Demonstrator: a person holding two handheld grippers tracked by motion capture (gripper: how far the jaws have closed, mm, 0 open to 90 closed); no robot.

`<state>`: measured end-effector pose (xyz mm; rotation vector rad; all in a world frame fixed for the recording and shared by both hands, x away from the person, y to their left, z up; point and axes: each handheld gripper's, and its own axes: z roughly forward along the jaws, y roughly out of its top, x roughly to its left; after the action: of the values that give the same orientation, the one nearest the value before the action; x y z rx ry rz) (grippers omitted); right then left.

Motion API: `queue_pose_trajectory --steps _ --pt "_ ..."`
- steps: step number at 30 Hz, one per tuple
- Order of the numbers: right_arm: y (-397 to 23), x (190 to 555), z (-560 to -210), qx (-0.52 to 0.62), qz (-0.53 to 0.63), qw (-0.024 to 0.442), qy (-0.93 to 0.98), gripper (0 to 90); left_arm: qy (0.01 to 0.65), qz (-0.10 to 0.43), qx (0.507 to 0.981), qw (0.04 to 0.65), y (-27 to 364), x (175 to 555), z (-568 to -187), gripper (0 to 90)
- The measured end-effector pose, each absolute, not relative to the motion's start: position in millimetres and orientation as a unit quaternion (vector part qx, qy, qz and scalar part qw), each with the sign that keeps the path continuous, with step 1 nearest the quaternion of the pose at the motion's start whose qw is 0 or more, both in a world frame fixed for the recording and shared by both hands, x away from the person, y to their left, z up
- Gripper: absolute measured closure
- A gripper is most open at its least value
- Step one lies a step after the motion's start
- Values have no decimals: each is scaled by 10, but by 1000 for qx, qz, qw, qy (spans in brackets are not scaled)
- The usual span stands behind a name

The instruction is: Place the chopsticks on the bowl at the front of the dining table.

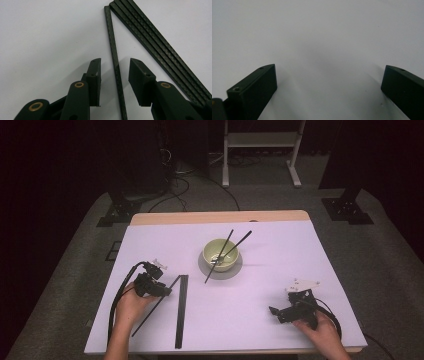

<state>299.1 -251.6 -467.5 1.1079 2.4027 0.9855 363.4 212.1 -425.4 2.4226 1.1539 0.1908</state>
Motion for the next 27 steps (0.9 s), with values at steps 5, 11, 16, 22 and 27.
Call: queue_pose_trajectory --steps 5,11,16,22,27 --pt "-2516 2991 -4676 387 345 158 840 0 417 72 879 221 2113 3628 -4254 661" --pt "-2516 2990 -4676 388 345 158 840 0 416 87 881 207 2085 3613 -4258 702" --pt "-2516 2990 -4676 387 345 158 840 0 422 91 879 200 2064 3609 -4256 703" --pt "-2516 2991 -4675 387 345 158 840 0 422 93 882 189 2040 3614 -4241 763" --pt "-2516 2990 -4675 388 345 158 840 0 422 90 882 188 2034 3614 -4238 806"
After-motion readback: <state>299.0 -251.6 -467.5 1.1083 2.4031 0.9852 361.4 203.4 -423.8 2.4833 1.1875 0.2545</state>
